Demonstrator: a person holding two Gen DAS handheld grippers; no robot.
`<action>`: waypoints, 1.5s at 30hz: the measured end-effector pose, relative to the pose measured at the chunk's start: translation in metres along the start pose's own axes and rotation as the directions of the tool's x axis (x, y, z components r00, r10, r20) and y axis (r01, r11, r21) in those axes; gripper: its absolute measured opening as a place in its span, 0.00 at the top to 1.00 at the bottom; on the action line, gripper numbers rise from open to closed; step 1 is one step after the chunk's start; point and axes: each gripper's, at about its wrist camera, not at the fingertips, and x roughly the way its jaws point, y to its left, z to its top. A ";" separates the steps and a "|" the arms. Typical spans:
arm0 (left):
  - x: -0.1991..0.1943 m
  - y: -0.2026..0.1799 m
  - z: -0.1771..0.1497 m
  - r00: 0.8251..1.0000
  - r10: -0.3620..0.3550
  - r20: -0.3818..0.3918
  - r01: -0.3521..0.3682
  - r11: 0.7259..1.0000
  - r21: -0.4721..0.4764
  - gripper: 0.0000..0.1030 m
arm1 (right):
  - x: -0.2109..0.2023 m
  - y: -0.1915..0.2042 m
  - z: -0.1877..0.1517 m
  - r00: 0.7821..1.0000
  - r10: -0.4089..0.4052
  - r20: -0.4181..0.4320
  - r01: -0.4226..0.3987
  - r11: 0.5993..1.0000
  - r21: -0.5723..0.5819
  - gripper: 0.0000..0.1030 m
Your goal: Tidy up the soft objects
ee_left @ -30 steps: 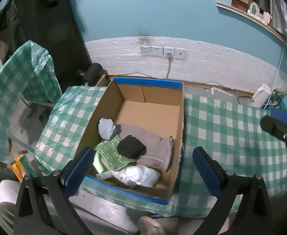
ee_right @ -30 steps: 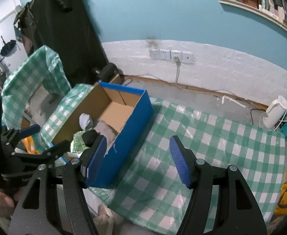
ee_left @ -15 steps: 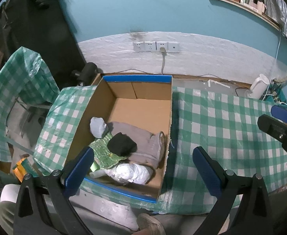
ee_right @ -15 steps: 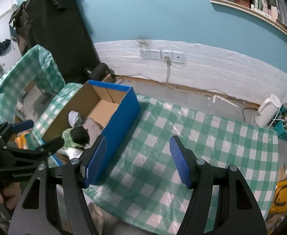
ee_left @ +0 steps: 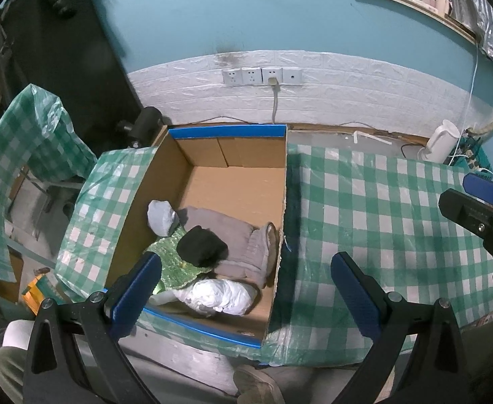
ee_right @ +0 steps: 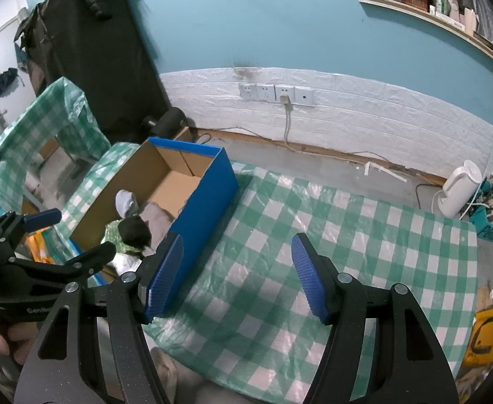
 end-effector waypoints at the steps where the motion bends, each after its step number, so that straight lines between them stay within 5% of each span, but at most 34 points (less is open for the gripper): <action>1: 0.000 0.000 0.000 1.000 -0.001 -0.001 0.001 1.000 -0.003 0.02 | 0.000 0.000 0.000 1.000 0.000 0.000 0.000 1.000 0.001 0.36; 45: -0.002 -0.002 -0.001 1.000 0.003 -0.003 -0.003 1.000 0.010 0.02 | 0.000 0.000 0.000 1.000 -0.001 -0.001 0.001 1.000 0.000 0.35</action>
